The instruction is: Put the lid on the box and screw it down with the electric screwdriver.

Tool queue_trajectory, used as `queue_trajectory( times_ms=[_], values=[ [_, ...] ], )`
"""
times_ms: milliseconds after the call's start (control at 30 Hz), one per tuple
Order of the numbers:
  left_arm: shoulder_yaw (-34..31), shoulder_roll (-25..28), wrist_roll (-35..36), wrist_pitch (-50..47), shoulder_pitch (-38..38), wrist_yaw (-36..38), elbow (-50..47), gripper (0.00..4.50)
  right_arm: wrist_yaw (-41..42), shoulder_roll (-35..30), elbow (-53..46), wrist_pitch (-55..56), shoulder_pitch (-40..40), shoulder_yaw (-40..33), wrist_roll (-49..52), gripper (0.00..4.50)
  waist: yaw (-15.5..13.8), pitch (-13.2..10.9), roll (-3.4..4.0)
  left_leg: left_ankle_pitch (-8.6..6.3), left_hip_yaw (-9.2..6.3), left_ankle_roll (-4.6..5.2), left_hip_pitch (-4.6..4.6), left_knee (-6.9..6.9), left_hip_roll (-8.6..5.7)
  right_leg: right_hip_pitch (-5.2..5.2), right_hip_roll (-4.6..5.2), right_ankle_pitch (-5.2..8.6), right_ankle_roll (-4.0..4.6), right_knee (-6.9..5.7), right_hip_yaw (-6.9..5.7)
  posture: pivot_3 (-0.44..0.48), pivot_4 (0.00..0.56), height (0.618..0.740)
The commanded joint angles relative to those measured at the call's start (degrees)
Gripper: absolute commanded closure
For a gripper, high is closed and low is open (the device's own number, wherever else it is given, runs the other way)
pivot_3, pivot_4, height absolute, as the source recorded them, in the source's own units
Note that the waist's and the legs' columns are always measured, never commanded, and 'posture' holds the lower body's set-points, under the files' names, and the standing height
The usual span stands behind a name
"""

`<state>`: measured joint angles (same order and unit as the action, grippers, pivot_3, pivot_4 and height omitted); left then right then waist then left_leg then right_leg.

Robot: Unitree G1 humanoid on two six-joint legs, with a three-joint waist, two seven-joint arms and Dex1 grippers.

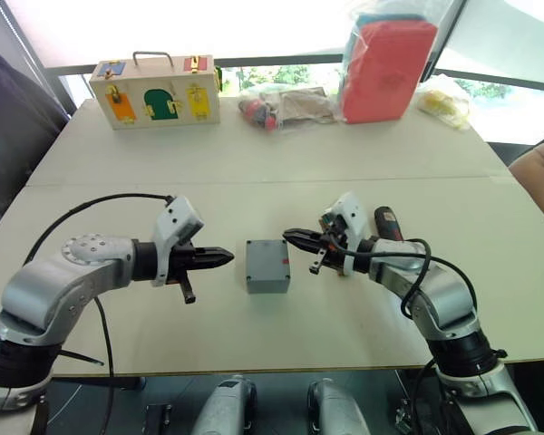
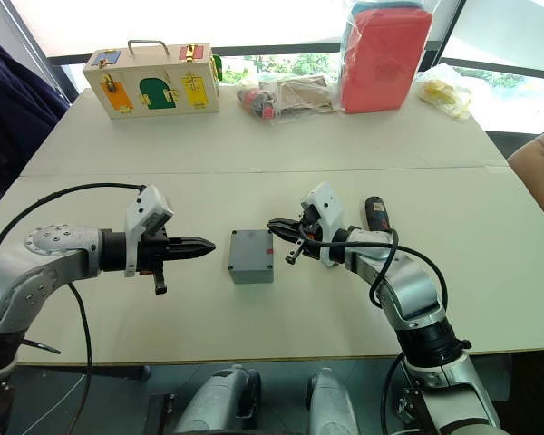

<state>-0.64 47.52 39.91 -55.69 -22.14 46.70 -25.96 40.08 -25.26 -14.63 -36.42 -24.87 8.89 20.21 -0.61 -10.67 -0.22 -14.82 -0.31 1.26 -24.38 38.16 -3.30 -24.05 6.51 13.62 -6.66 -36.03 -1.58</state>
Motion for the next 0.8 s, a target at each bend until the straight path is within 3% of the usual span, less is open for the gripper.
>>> queue_trajectory(
  times_ms=[33, 367, 467, 667, 800],
  values=[
    [0.11, -0.4, -0.22, 0.6, -0.2, -0.53, -1.53, 4.5, -0.02, 0.47, 0.45, 1.95, -1.07, 0.26, -0.94, 4.49, -0.03, 0.0, 0.0, 0.0, 0.0, 0.0, 0.0, 0.0, 0.0, 0.0, 0.0, 0.0, 0.0, 0.0, 0.0, 0.0, 0.15, 0.74],
    [0.14, -0.68, -0.28, 0.79, 0.08, -0.72, -1.51, 4.5, 0.2, 1.84, 1.28, 2.16, -1.47, 1.72, -1.53, 4.49, 0.02, 0.0, 0.0, 0.0, 0.0, 0.0, 0.0, 0.0, 0.0, 0.0, 0.0, 0.0, 0.0, 0.0, 0.0, 0.0, 0.15, 0.74],
    [0.04, -0.8, -0.22, 0.68, 0.14, -0.77, -1.7, 4.5, 0.31, 1.67, 0.92, 1.79, -1.38, 1.5, -1.49, 3.76, 0.01, 0.0, 0.0, 0.0, 0.0, 0.0, 0.0, 0.0, 0.0, 0.0, -0.01, 0.0, 0.0, 0.0, 0.0, 0.0, 0.15, 0.74],
    [-1.15, -2.14, 1.15, 0.51, -1.89, -0.65, -0.8, 4.5, 0.81, -1.85, -3.02, -2.17, -1.68, -3.1, 1.08, 1.29, -0.14, 0.0, 0.0, 0.0, 0.0, 0.0, 0.0, 0.0, 0.0, 0.01, 0.0, 0.0, 0.0, 0.0, 0.0, 0.0, 0.15, 0.74],
    [-0.62, -3.2, 2.3, 0.43, -5.17, 0.3, -0.65, 4.5, -1.9, -5.79, -7.39, -13.41, -4.3, -11.37, 6.8, 1.29, -0.14, 0.0, -0.01, 0.0, -0.01, 0.0, -0.02, 0.03, -0.01, 0.02, 0.02, 0.0, 0.0, 0.0, -0.01, 0.0, 0.15, 0.74]
  ],
)
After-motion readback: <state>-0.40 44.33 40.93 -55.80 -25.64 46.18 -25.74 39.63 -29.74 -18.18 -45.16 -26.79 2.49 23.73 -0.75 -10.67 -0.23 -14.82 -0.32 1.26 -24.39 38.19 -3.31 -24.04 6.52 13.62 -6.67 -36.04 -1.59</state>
